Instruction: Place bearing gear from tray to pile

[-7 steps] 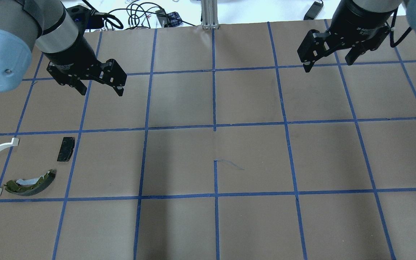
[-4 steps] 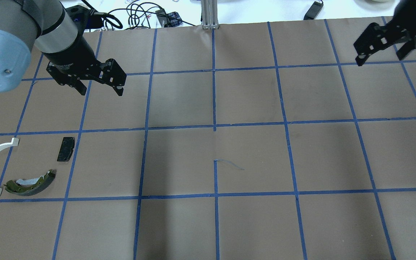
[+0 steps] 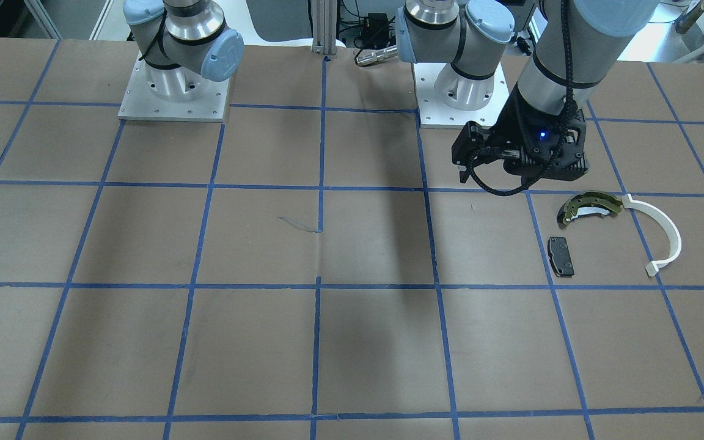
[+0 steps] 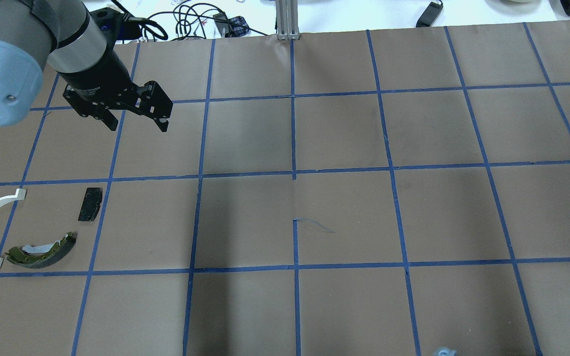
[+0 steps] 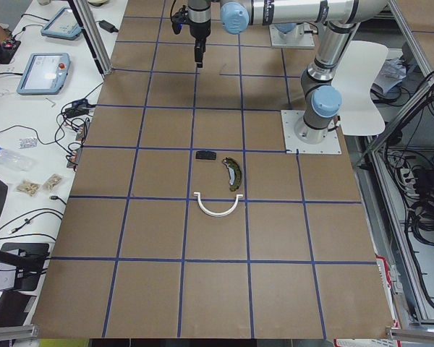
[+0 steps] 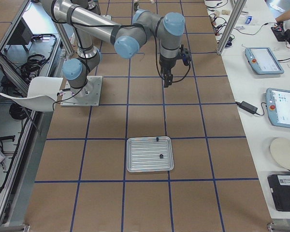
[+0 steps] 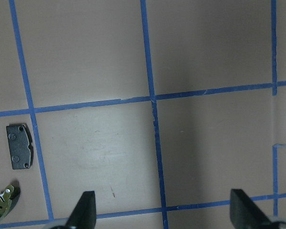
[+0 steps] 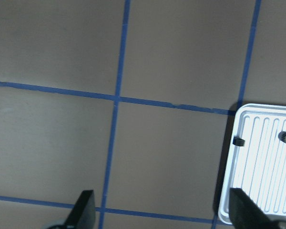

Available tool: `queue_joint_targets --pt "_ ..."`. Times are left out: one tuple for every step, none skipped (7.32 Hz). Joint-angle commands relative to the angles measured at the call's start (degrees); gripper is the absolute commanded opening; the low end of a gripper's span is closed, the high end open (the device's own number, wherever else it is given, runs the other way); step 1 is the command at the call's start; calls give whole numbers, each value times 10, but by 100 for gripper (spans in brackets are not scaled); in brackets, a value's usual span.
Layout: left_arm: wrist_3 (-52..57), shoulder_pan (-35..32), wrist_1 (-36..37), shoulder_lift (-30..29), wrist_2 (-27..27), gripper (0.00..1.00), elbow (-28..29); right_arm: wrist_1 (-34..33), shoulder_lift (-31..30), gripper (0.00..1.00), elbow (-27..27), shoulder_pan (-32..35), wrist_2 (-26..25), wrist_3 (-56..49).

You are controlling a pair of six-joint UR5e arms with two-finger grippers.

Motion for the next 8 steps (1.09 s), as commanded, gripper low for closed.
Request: queue_joint_targets --pt "1 1 0 1 0 100 1 -93 84 100 -4 -90 1 -105" --pt "1 1 0 1 0 100 0 -144 122 100 -1 -102 0 -108" --pt "1 2 0 1 0 100 0 -160 149 98 -2 -121 -1 -115" --pt "2 2 0 1 0 100 0 -185 179 98 0 -126 -23 -116" --pt "2 2 1 0 0 100 1 -232 207 98 -1 -134 -33 -117" --pt "2 2 0 1 0 100 0 -249 229 99 -1 -150 -29 -130" --pt "2 2 0 0 0 100 0 -256 247 99 -2 -155 -28 -150" --pt "2 2 1 0 -1 100 1 -258 262 99 -2 -158 -27 -152"
